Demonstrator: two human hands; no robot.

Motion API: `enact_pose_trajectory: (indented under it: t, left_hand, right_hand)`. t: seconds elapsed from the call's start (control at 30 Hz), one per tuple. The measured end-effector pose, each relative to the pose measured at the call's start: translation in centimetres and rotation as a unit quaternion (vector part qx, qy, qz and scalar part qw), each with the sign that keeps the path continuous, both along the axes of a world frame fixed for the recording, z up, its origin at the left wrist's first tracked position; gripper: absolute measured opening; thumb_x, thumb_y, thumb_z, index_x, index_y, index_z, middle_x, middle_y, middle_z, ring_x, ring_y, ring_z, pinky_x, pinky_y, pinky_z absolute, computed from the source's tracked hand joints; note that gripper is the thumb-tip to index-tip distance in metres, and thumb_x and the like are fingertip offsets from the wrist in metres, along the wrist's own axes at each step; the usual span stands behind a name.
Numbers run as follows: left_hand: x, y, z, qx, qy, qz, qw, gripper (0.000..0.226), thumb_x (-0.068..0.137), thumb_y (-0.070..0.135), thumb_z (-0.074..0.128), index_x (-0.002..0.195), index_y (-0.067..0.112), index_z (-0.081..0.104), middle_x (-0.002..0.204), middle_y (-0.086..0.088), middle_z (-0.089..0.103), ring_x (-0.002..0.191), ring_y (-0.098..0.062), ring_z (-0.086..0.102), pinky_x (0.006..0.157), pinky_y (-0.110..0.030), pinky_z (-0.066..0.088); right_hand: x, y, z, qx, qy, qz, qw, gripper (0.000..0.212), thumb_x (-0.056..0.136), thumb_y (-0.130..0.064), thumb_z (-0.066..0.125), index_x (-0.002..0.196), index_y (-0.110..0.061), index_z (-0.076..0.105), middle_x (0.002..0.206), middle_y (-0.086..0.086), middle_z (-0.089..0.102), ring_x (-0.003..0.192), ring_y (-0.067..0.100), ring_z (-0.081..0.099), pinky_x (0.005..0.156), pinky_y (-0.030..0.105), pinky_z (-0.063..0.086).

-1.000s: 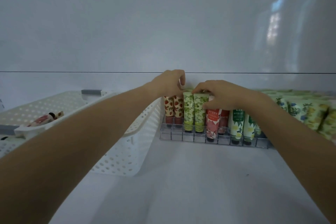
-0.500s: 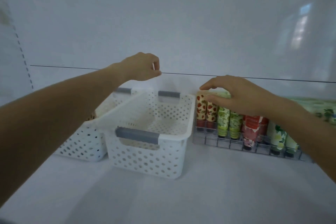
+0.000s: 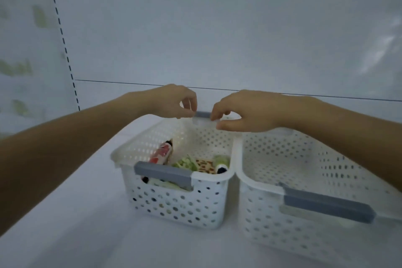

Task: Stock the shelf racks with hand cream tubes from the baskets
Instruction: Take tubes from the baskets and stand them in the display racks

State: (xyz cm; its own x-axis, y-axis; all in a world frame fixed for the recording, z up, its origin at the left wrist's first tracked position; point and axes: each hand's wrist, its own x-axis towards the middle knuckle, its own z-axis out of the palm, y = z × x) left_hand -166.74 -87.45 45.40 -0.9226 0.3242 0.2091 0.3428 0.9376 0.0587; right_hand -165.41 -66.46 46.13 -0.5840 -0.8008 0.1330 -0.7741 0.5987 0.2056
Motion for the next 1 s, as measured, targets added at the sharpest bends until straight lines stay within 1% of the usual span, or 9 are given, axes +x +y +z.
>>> enact_pose_trajectory:
  t: [0.07,0.13,0.23,0.33,0.5,0.63,0.77,0.87,1.0]
  left_hand:
    - [-0.5,-0.5,-0.5,0.019,-0.028,-0.041,0.999,0.005,0.087,0.028,0.060,0.090,0.027,0.056,0.091,0.016,0.059,0.070,-0.002,0.062,0.057,-0.002,0.040]
    - [-1.2,-0.4,-1.0,0.011,-0.047,-0.074,0.996,0.007,0.086,0.028,0.061,0.091,0.026,0.056,0.091,0.016,0.059,0.075,-0.007,0.063,0.058,-0.002,0.041]
    - [-2.6,0.8,-1.7,-0.040,-0.114,-0.114,0.986,0.014,0.085,0.027,0.064,0.096,0.022,0.058,0.099,0.008,0.064,0.087,-0.011,0.064,0.073,-0.016,0.048]
    - [-3.8,2.0,-2.5,-0.089,-0.199,-0.131,0.967,0.029,0.084,0.025,0.065,0.112,0.016,0.060,0.106,0.003,0.066,0.095,-0.015,0.064,0.083,-0.028,0.049]
    - [-4.9,2.7,-4.1,-0.117,-0.293,-0.141,0.938,0.036,0.085,0.034,0.063,0.118,0.019,0.061,0.088,0.015,0.064,0.082,-0.003,0.061,0.078,-0.023,0.046]
    - [-5.1,2.9,-5.2,-0.125,-0.305,-0.152,0.932,0.046,0.082,0.046,0.063,0.117,0.016,0.061,0.093,0.010,0.062,0.076,0.000,0.057,0.069,-0.018,0.046]
    - [-5.4,3.1,-5.8,-0.121,-0.315,-0.166,0.927,0.038,0.084,0.042,0.063,0.109,0.014,0.065,0.095,0.006,0.063,0.076,-0.002,0.056,0.064,-0.016,0.047]
    - [-5.7,3.1,-5.8,-0.090,-0.351,-0.147,0.920,0.038,0.084,0.038,0.064,0.111,0.011,0.064,0.101,0.002,0.062,0.080,-0.002,0.056,0.066,-0.015,0.050]
    - [-6.1,3.2,-6.0,-0.061,-0.386,-0.136,0.911,0.033,0.084,0.033,0.065,0.107,0.010,0.063,0.094,0.005,0.060,0.081,-0.002,0.055,0.066,-0.014,0.050]
  right_hand:
    - [-0.2,-1.3,-0.5,0.007,-0.038,-0.016,0.999,0.030,0.093,-0.043,0.045,0.117,-0.029,0.056,0.114,-0.009,0.060,0.102,0.009,0.055,0.093,0.032,0.045]
    - [-0.1,-2.3,-1.2,0.028,-0.079,-0.035,0.996,0.028,0.093,-0.041,0.047,0.116,-0.029,0.057,0.112,-0.008,0.061,0.100,0.008,0.057,0.092,0.030,0.045]
    - [0.1,-3.1,-1.9,0.051,-0.132,-0.074,0.987,0.024,0.092,-0.039,0.051,0.112,-0.029,0.060,0.107,-0.011,0.062,0.098,0.007,0.057,0.091,0.027,0.045]
    - [0.0,-3.3,-1.8,0.037,-0.165,-0.108,0.980,0.021,0.088,-0.037,0.058,0.107,-0.029,0.062,0.096,-0.016,0.062,0.096,0.006,0.059,0.090,0.027,0.047]
    - [-0.3,-3.8,-1.9,0.051,-0.188,-0.147,0.970,0.013,0.084,-0.035,0.064,0.096,-0.030,0.065,0.093,-0.017,0.065,0.088,0.001,0.061,0.087,0.025,0.049]
    - [-0.3,-3.6,-1.4,0.071,-0.165,-0.181,0.967,0.018,0.082,-0.044,0.063,0.094,-0.031,0.068,0.096,-0.015,0.066,0.088,0.002,0.059,0.081,0.022,0.048]
    - [-0.5,-4.0,-0.9,0.114,-0.162,-0.228,0.954,0.027,0.080,-0.050,0.063,0.086,-0.025,0.071,0.087,-0.010,0.069,0.073,0.002,0.059,0.065,0.017,0.047]
    - [-0.7,-4.9,-1.0,0.171,-0.185,-0.253,0.934,0.027,0.080,-0.050,0.064,0.081,-0.023,0.071,0.070,-0.015,0.063,0.059,0.001,0.053,0.053,0.013,0.040]
    - [-1.1,-5.7,-1.8,0.203,-0.186,-0.261,0.925,0.021,0.082,-0.045,0.063,0.078,-0.024,0.066,0.069,-0.012,0.058,0.061,0.004,0.051,0.053,0.015,0.039]
